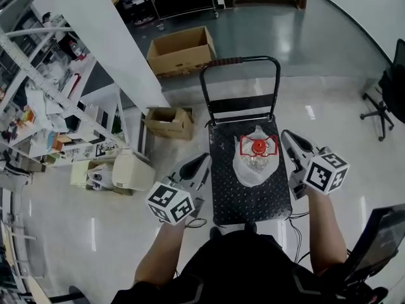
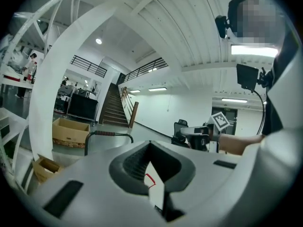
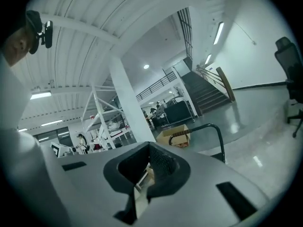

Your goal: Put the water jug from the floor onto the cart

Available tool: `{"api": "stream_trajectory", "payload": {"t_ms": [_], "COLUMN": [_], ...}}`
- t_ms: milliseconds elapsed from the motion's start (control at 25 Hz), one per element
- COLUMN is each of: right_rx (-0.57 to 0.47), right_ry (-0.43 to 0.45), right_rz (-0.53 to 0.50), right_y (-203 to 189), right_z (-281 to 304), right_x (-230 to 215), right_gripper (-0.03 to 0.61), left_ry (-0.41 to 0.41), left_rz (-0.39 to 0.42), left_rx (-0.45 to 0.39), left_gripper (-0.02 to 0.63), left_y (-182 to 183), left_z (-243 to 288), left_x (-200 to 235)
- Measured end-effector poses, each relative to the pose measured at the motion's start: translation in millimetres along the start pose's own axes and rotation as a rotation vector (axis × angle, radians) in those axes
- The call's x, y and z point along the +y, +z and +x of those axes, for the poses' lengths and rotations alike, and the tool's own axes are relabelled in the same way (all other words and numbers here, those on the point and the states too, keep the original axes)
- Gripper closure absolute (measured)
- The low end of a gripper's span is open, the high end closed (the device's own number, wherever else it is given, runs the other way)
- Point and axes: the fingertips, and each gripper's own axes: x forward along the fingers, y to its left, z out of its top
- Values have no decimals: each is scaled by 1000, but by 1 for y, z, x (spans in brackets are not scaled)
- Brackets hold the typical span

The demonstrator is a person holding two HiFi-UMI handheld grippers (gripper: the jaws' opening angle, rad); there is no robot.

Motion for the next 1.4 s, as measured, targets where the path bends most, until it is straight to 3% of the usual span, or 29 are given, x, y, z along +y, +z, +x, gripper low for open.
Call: {"api": "stream_trajectory", "payload": {"t_ms": [120,280,560,760,1080,1240,1400], "right_rx": [31,33,17,-3,-29,-4,-4], "right_ry": [-13,-61,-141,-195,-272,-274,-273], "right_rz": [-80,-147,-296,-346,-332,-351,-354], "right_y": [-4,-6,-2,-9,-46,-69,-80], "right_z": [-1,-8,-32,-64,-114,-141,-190], "right_x": [8,5,19,66,154,191,207], "right_gripper": [578,578,578,578,578,578,577], "left_ry": [34,87,140,101,5,-5,-19], "left_rz": [-24,31,30,39,77,49,79], "left_rx": [-25,-41,-42,-51,-30,-27,-28], "left_gripper": [617,617,615,617,617,617,615], "left_y": [6,14,7,3,-10,-24,-30], "left_z": [-4,-10,-30,-66,-148,-186,-216], "left_x": [2,-4,-23,-45,-82,-99,-143]}}
